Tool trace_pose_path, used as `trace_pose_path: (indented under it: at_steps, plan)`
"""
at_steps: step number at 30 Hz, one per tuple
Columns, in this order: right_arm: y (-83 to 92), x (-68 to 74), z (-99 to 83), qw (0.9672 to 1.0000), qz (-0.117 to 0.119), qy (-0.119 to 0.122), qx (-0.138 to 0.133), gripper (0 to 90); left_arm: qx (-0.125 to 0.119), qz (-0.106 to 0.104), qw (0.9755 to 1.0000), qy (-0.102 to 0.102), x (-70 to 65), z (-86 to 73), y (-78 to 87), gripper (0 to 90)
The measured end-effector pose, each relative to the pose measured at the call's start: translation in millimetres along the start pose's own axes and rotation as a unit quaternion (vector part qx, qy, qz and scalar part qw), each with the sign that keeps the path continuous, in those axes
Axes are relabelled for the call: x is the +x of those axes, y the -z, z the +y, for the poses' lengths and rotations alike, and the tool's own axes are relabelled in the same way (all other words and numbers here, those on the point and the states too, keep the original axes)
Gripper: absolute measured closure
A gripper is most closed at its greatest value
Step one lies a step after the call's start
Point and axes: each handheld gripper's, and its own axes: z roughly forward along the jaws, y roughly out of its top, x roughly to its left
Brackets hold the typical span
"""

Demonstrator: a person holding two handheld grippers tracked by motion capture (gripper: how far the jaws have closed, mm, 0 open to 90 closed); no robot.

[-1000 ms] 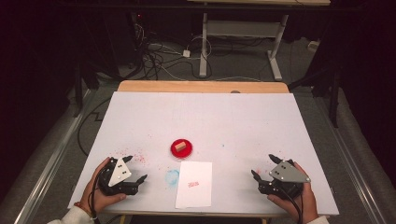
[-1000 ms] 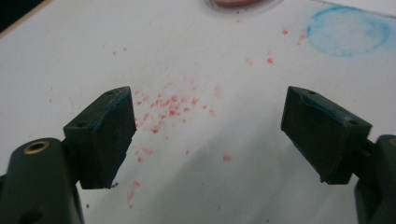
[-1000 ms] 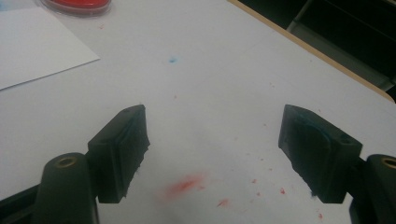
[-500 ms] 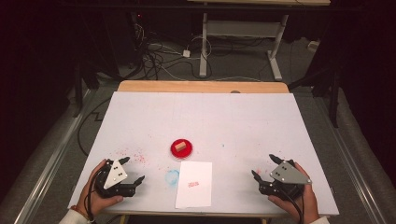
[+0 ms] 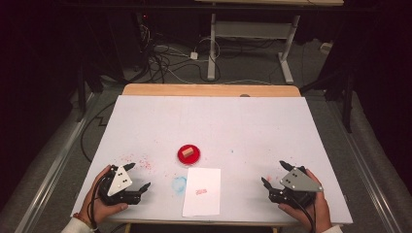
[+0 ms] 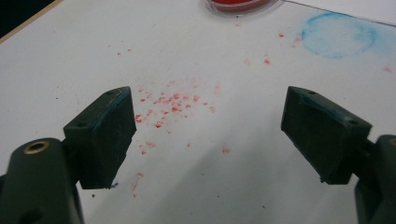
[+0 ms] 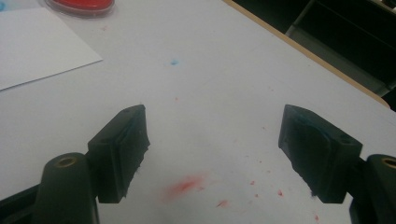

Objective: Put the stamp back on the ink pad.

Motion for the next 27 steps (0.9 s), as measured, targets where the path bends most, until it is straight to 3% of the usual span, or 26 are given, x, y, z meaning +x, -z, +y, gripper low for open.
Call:
trace_pose_path:
  at_steps: [14, 27]
  plan:
    - [-3.0, -1.7, 0.6, 0.9999, 0.010, -0.010, -0.001, 24.3, 0.002, 0.000, 1.0000, 0.004, 3.5, 0.5, -2.8, 17.3]
    - [-2.7, -7.7, -4.0, 0.9998, 0.003, -0.018, 0.003, 24.3, 0.012, 0.000, 0.9998, 0.013, 7.3, 2.9, -11.9, 17.3]
